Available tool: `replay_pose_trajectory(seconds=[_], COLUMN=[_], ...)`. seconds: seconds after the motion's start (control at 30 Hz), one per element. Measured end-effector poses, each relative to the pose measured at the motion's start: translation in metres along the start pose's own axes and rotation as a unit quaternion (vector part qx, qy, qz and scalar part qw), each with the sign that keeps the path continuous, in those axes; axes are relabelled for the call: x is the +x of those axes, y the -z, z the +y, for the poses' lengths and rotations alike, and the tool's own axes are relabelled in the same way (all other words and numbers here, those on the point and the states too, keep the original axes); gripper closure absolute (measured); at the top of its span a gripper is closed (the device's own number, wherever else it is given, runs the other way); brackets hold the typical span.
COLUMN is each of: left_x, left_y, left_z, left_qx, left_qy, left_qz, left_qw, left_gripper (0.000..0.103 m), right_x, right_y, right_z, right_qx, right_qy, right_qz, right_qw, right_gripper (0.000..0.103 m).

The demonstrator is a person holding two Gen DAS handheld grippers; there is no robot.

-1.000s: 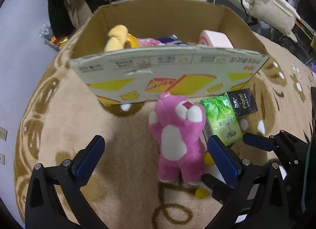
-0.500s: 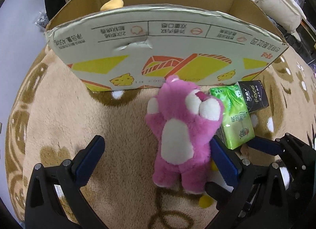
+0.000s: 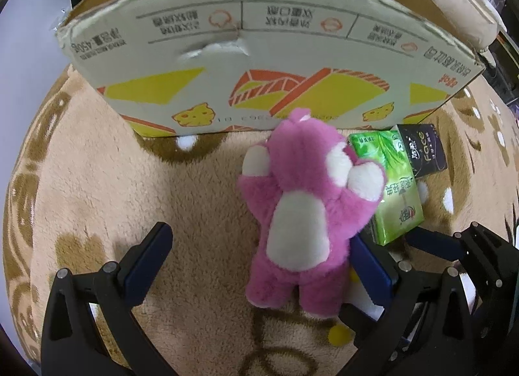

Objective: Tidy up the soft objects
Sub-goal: 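Lower the left tool onto the pink bear while the right tool lowers onto the white fluffy plush, then close the left tool on the pink bear while the right tool grips the white plush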

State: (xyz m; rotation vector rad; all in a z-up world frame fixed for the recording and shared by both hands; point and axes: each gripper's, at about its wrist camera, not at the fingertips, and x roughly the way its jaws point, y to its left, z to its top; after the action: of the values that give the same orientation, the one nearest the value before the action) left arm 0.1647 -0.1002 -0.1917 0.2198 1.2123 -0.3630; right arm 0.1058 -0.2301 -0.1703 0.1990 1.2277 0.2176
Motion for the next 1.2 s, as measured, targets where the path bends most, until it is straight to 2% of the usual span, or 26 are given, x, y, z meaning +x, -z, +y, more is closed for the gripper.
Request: replay_pose_trajectory(seconds=[0.1, 0.2, 0.47, 0.53, 0.6, 0.63, 0.83, 0.87, 0.9, 0.93, 1.07, 1.2], left_x=[0.004, 0.005, 0.003, 0.002, 0.001, 0.002, 0.001, 0.002, 0.004, 0.005, 0.002, -0.011], left_y=[0.001, 0.0, -0.005, -0.006, -0.008, -0.008, -0.004, -0.003, -0.003, -0.002, 0.0, 0.003], left_z=[0.0, 0.002, 0.004, 0.002, -0.002, -0.003, -0.017, -0.018, -0.02, -0.021, -0.025, -0.022], left_qx=[-0.001, -0.007, -0.007, -0.003, -0.002, -0.001, -0.007, -0.008, -0.009, -0.009, 0.003, -0.014], left_qy=[-0.001, -0.001, 0.001, -0.002, -0.002, 0.0, 0.036, 0.043, 0.054, 0.059, 0.045, 0.019], left_qz=[0.0, -0.002, 0.002, 0.0, 0.0, 0.001, 0.011, 0.014, 0.021, 0.026, 0.017, -0.001], left_qw=[1.0, 1.0, 1.0, 1.0, 1.0, 1.0, 0.9992, 0.999, 0.9983, 0.9979, 0.9988, 0.9997], left_gripper=[0.0, 0.0, 0.003, 0.004, 0.005, 0.006, 0.025, 0.032, 0.045, 0.051, 0.055, 0.056], right_x=[0.005, 0.005, 0.007, 0.007, 0.005, 0.003, -0.007, -0.009, -0.012, -0.014, -0.019, -0.025], right_y=[0.0, 0.001, 0.005, 0.005, 0.005, 0.005, 0.004, 0.004, 0.004, 0.003, 0.0, -0.003], right_z=[0.004, 0.006, 0.005, 0.006, 0.007, 0.007, 0.007, 0.006, 0.004, 0.004, 0.002, 0.0], right_qx=[-0.005, -0.01, -0.017, -0.019, -0.016, -0.012, -0.024, -0.023, -0.02, -0.018, -0.016, -0.017], right_qy=[0.007, 0.016, 0.031, 0.033, 0.026, 0.015, 0.022, 0.022, 0.021, 0.02, 0.018, 0.015], right_qz=[0.004, 0.003, 0.002, 0.0, -0.006, -0.008, -0.018, -0.02, -0.022, -0.025, -0.031, -0.044], right_qw=[1.0, 1.0, 0.999, 0.999, 1.0, 1.0, 0.999, 0.999, 0.999, 0.999, 0.999, 0.999], right_gripper=[0.015, 0.025, 0.034, 0.047, 0.055, 0.056, 0.062, 0.062, 0.063, 0.064, 0.066, 0.072])
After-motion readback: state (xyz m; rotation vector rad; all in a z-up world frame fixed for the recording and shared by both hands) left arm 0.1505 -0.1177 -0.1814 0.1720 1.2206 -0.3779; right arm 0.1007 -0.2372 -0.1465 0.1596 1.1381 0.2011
